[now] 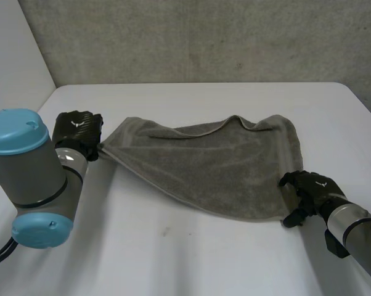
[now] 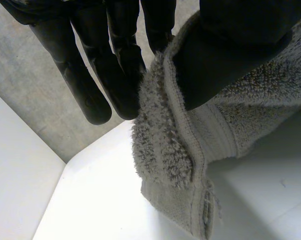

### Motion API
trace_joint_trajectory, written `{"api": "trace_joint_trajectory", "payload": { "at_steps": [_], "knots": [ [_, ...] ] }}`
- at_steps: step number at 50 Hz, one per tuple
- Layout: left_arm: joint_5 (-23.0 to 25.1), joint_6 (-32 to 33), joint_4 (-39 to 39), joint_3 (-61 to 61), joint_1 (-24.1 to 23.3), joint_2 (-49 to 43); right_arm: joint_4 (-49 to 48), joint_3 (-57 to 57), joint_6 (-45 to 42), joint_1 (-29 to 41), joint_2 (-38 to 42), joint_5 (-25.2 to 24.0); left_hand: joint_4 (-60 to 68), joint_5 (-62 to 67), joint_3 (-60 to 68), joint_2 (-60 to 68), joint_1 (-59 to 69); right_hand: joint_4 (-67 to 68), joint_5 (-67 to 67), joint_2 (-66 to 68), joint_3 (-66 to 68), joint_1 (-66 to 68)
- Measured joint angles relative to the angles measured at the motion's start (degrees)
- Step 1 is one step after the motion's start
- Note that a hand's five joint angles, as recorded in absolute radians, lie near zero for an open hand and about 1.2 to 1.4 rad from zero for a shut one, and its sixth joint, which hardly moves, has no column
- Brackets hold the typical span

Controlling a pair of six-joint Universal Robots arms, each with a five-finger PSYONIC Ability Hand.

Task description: Fold the towel.

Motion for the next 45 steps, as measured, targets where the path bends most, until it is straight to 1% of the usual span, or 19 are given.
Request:
{"api": "trace_joint_trajectory", "payload": {
  "at_steps": [4,13,18,22,23,25,26,31,34,36,37,40,41,42,43,45],
  "knots": [
    [0.03,0.00,0.00,-0.09,-0.05,-0.04,-1.00,0.20,-0.45,-0.04,0.10,-0.06,0.00,0.00,0.00,0.00,0.00,1.13,1.07,2.13,1.03,0.89],
    [0.04,0.00,0.00,-0.09,-0.22,-0.07,-3.66,-0.91,-2.86,-0.37,0.95,0.27,0.00,0.00,0.00,0.00,0.00,13.98,12.68,15.99,14.16,12.28],
    [0.03,0.00,0.03,-0.05,-0.24,-0.07,-5.25,-2.36,-3.35,-0.37,1.95,0.37,0.00,0.00,0.00,0.00,0.00,15.64,14.26,17.78,15.93,13.63],
    [0.02,0.00,0.02,-0.01,-0.24,-0.10,-6.00,-5.10,-4.02,-0.30,4.22,0.52,0.00,0.00,0.00,0.00,0.00,16.54,15.18,18.69,16.83,14.48],
    [0.01,0.00,0.02,0.00,-0.23,-0.11,-5.99,-5.49,-4.14,-0.30,4.52,0.53,0.00,0.00,0.00,0.00,0.00,29.18,27.54,32.08,29.28,25.52],
    [-0.02,0.00,0.00,0.00,-0.19,-0.11,-5.87,-6.41,-4.40,-0.32,5.05,0.51,0.00,0.00,0.00,0.00,0.00,29.18,27.54,32.08,29.28,25.52],
    [-0.07,0.00,-0.04,0.01,-0.16,-0.10,-5.53,-6.96,-4.58,-0.35,5.20,0.45,0.00,0.00,0.00,0.00,0.00,42.37,40.76,44.36,42.19,35.00],
    [-0.17,0.02,-0.32,0.04,-0.08,0.13,-3.84,-8.31,-5.30,-0.44,4.53,0.11,0.00,0.00,0.00,0.00,0.00,43.90,41.80,45.35,43.64,35.02],
    [-0.19,0.07,-0.80,0.06,-0.06,1.73,-0.13,-10.34,-7.44,-0.56,1.92,-0.29,0.00,0.00,0.00,0.00,0.00,44.15,42.00,45.35,43.72,35.02],
    [-0.12,0.14,-1.31,0.09,-0.08,4.80,6.29,-13.48,-11.74,-0.60,-2.37,-0.71,0.00,0.00,0.00,0.00,0.00,44.16,42.10,45.37,43.75,35.02],
    [-0.12,0.14,-1.31,0.09,-0.08,4.80,6.29,-13.48,-11.74,-0.60,-2.37,-0.71,0.00,0.00,0.00,0.00,0.00,44.16,42.10,45.37,43.75,35.02],
    [0.02,0.25,-1.99,0.07,-0.14,9.16,15.80,-17.96,-17.88,-0.68,-7.30,-1.44,0.00,0.00,0.00,0.00,0.00,44.16,42.24,45.37,43.78,35.02],
    [0.12,0.34,-2.50,0.05,-0.18,11.93,21.47,-20.64,-21.43,-0.71,-9.71,-1.90,0.00,0.00,0.00,0.00,0.00,44.16,42.25,45.37,43.78,35.02],
    [0.15,0.37,-2.68,0.04,-0.20,12.78,23.49,-21.54,-22.68,-0.71,-10.50,-2.08,0.00,0.00,0.00,0.00,0.00,44.16,42.28,45.37,43.79,35.02],
    [0.23,0.47,-3.23,-0.02,-0.24,14.80,27.97,-23.47,-25.49,-0.69,-12.14,-2.37,0.00,0.00,0.00,0.00,-0.02,44.16,42.41,45.37,43.79,35.02],
    [0.30,0.58,-4.14,-0.06,-0.27,16.80,31.60,-25.06,-27.92,-0.66,-13.47,-2.52,0.00,0.00,0.00,0.00,0.00,44.16,42.36,45.37,43.79,35.02]
  ]
}}
